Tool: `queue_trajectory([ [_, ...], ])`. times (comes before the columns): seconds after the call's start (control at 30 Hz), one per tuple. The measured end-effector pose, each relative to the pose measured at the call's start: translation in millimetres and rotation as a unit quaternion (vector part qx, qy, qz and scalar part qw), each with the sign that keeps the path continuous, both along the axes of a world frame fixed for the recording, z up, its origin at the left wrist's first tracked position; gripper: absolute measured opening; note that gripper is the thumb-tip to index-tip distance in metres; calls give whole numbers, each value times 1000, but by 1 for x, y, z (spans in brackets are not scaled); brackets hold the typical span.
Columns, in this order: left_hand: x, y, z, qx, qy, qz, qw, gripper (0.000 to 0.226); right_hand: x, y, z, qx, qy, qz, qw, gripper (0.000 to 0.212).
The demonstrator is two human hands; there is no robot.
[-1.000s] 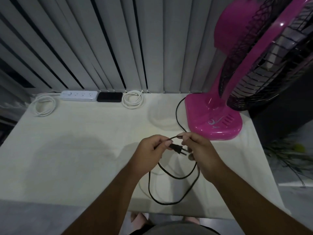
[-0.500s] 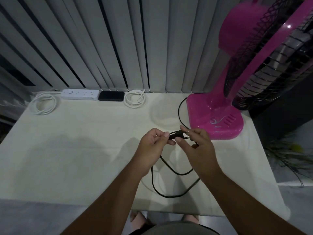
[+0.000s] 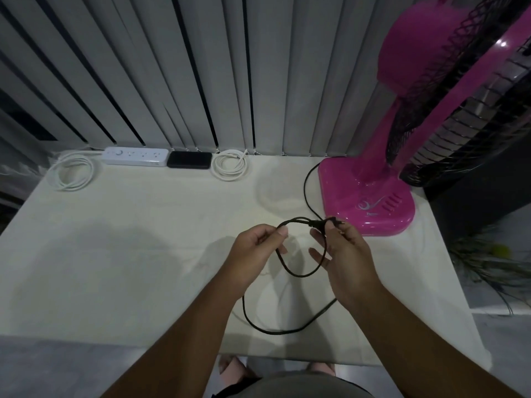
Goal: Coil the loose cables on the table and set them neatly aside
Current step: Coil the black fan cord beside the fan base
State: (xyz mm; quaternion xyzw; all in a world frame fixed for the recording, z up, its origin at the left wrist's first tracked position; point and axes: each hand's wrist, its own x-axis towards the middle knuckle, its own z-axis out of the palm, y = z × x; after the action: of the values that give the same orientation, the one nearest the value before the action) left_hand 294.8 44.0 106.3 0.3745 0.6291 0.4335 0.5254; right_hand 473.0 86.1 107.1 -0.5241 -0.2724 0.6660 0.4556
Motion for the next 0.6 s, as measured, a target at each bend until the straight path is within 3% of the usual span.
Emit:
queue_trajectory([
  [0.17,-7,5,-3,-9,19,19,1000,26,2,-2,-5,-30,47,10,998,9],
  [0.4,-12,12,-5,-25,-56,69,996,39,5,-6,-17,-75,95,43,992,4],
  [0.6,-14,15,-1,-41,-86,64,993,34,11,-3,-15,-23,-30,128,991,14],
])
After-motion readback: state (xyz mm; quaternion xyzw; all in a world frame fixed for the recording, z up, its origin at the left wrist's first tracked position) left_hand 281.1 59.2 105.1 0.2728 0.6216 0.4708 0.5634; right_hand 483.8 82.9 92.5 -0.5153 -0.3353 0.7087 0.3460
